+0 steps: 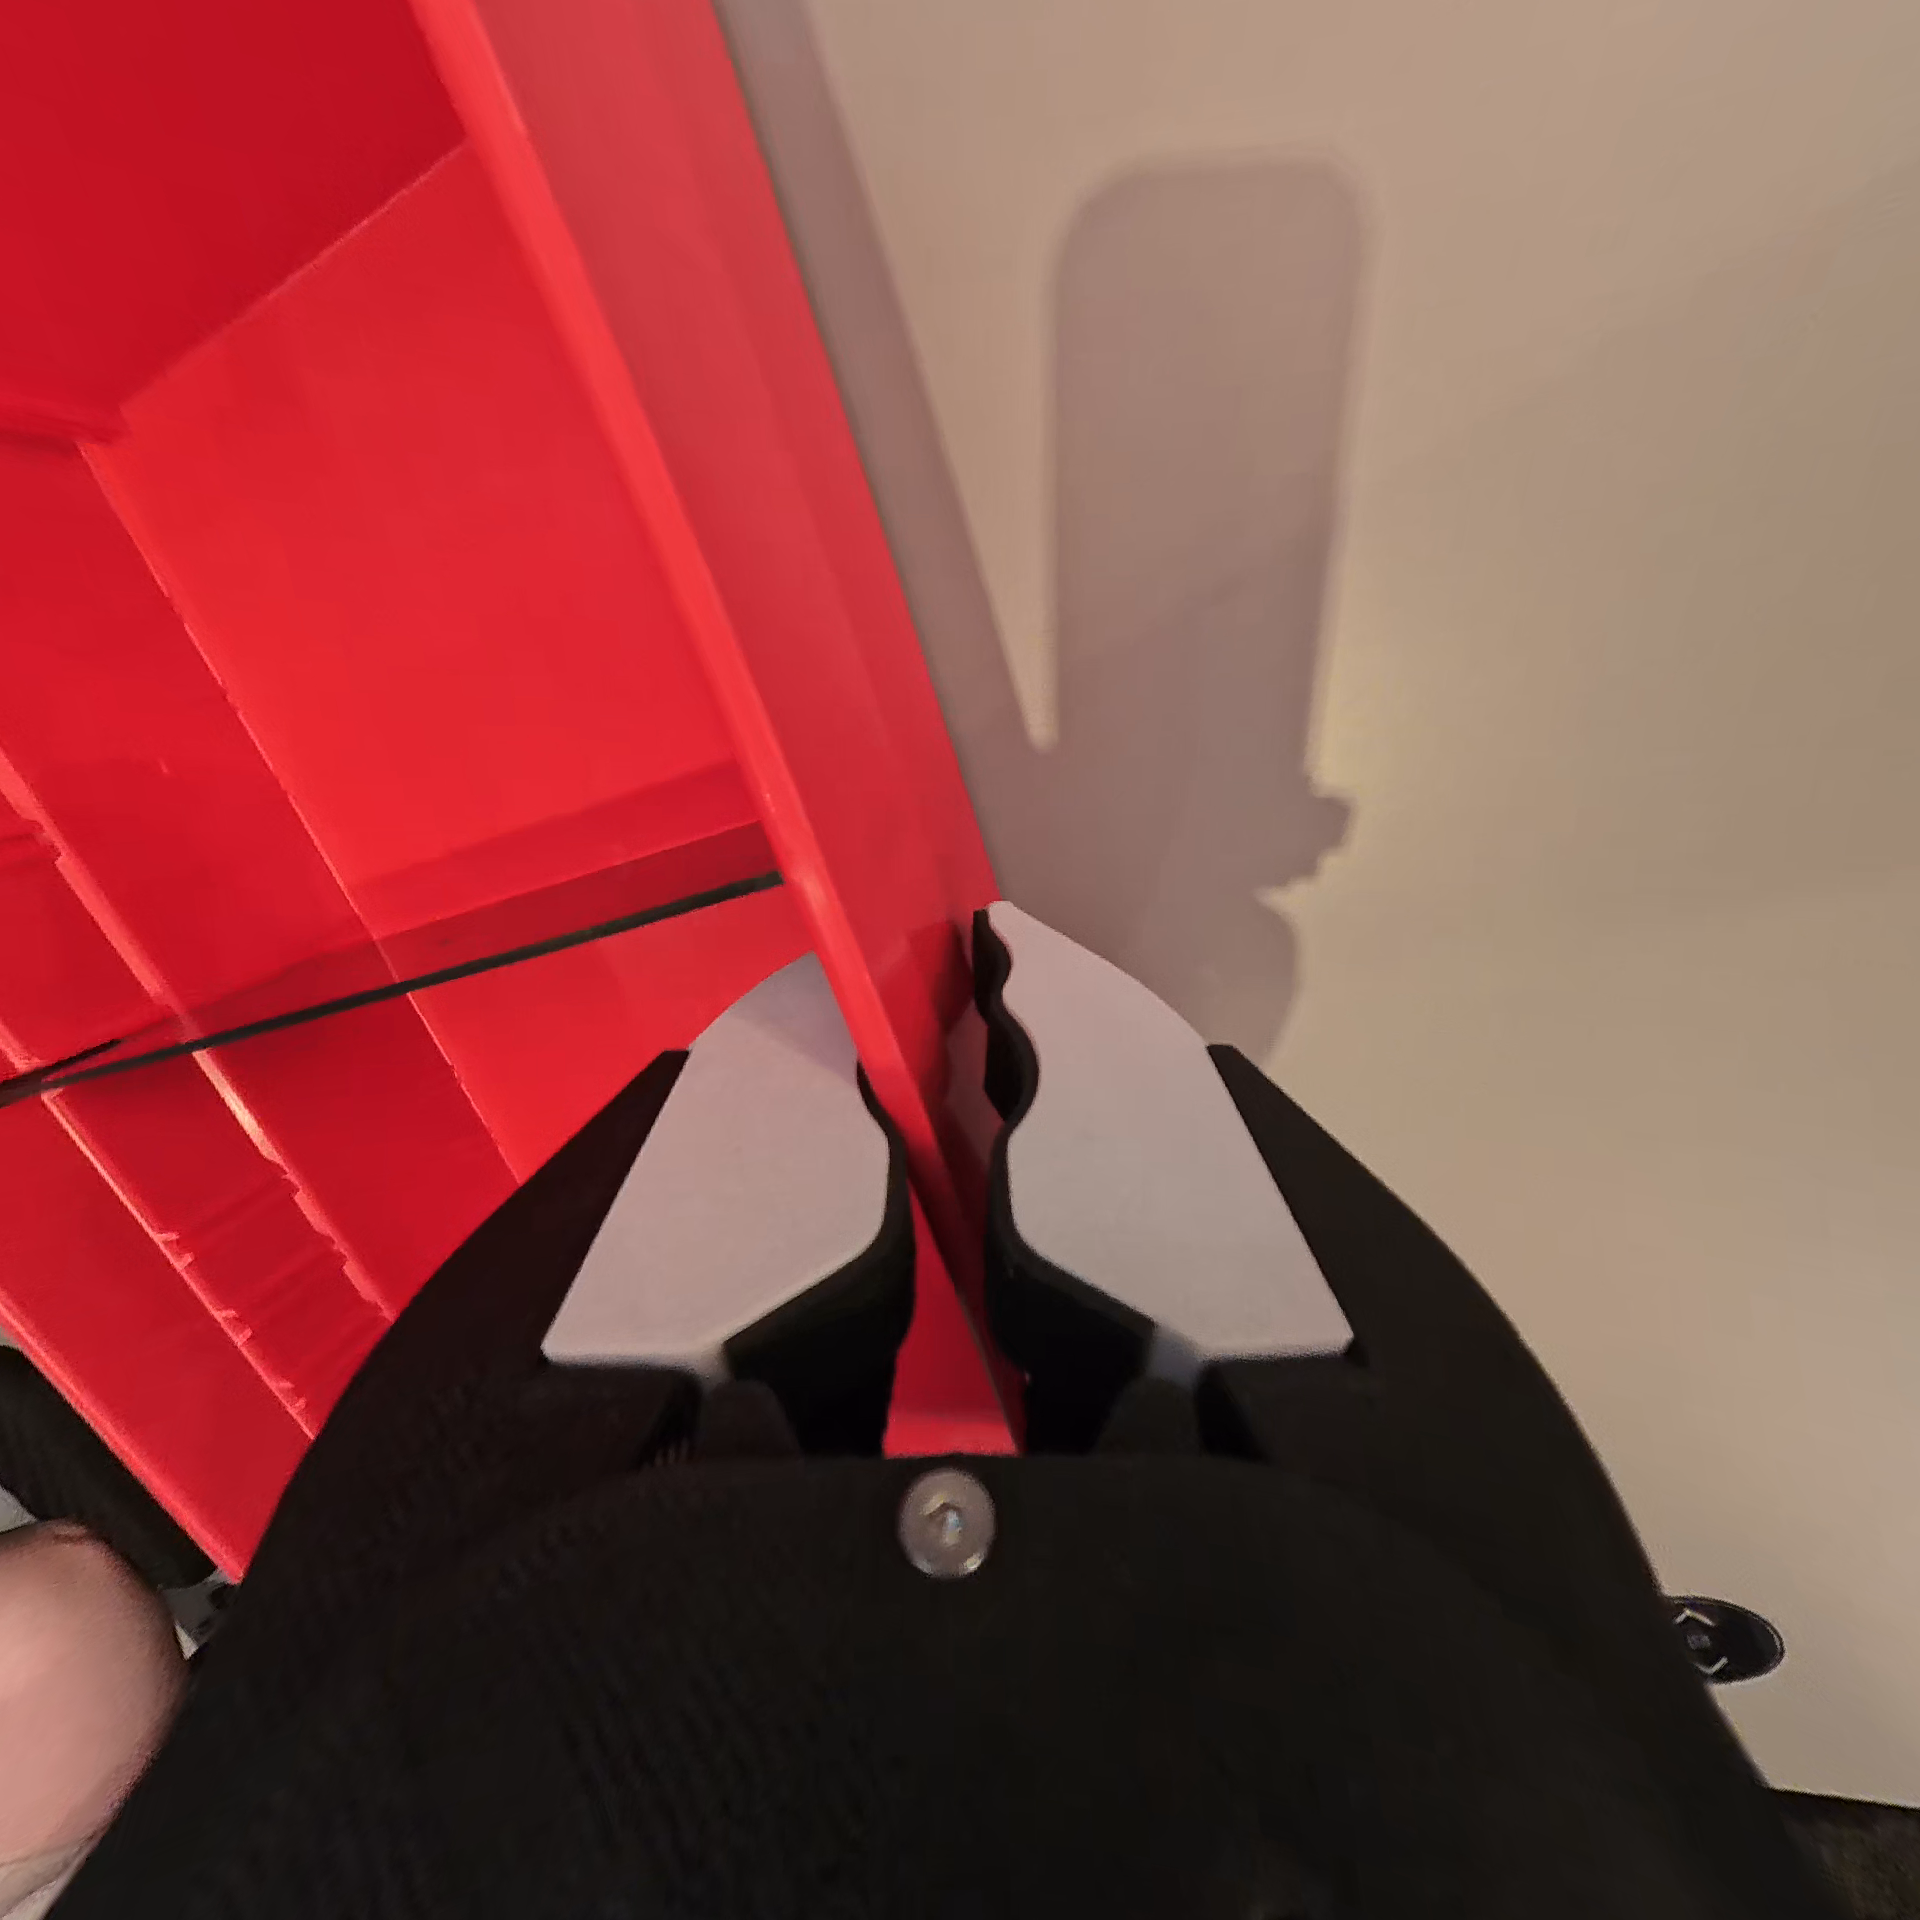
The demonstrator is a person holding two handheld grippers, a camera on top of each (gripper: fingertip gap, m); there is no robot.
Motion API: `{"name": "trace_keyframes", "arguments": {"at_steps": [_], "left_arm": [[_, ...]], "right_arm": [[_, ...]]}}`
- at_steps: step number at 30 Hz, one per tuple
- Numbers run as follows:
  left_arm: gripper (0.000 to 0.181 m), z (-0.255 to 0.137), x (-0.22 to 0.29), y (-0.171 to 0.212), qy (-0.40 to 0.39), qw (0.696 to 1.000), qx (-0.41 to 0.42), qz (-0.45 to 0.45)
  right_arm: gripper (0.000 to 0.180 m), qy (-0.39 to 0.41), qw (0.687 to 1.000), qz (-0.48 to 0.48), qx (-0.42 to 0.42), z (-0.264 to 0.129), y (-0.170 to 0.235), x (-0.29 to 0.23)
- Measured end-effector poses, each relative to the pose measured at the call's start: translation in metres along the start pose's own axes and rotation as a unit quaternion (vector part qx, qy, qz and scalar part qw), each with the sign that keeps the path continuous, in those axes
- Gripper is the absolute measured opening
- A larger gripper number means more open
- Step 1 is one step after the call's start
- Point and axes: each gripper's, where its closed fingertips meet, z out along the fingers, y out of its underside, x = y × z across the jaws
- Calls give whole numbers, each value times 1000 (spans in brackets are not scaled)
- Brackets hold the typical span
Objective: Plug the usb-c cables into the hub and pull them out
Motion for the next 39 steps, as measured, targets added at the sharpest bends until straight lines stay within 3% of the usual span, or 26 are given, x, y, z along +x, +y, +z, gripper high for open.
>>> {"name": "trace_keyframes", "arguments": {"at_steps": [1,3,6,9,11,13,21,31,35,39], "left_arm": [[18,-2,7,0,16,1000,-6,-18],[46,-1,12,10,8,998,-45,-39],[48,12,18,38,2,987,-139,-79],[40,29,16,57,-6,974,-203,-100],[18,35,11,75,-27,959,-255,-123],[17,37,10,84,-26,950,-277,-141],[6,24,-15,81,-84,961,-251,-84],[5,18,-26,73,-120,961,-232,-94],[14,6,-21,38,-142,976,-155,-59],[23,0,15,-24,-113,991,-16,64]], "right_arm": [[9,-1,1000,-1,2,0,-1,0],[9,-4,1000,-3,6,0,-2,0],[10,-8,1000,-2,11,1,-4,0],[10,-7,1000,2,12,1,-5,0],[10,3,1000,11,12,0,-4,1],[9,13,1000,9,13,0,-2,1],[8,10,1000,-3,12,-1,-3,3],[9,6,1000,-16,22,0,-8,4],[11,7,999,-21,35,0,-9,4],[33,32,996,-57,67,-11,-17,4]]}}
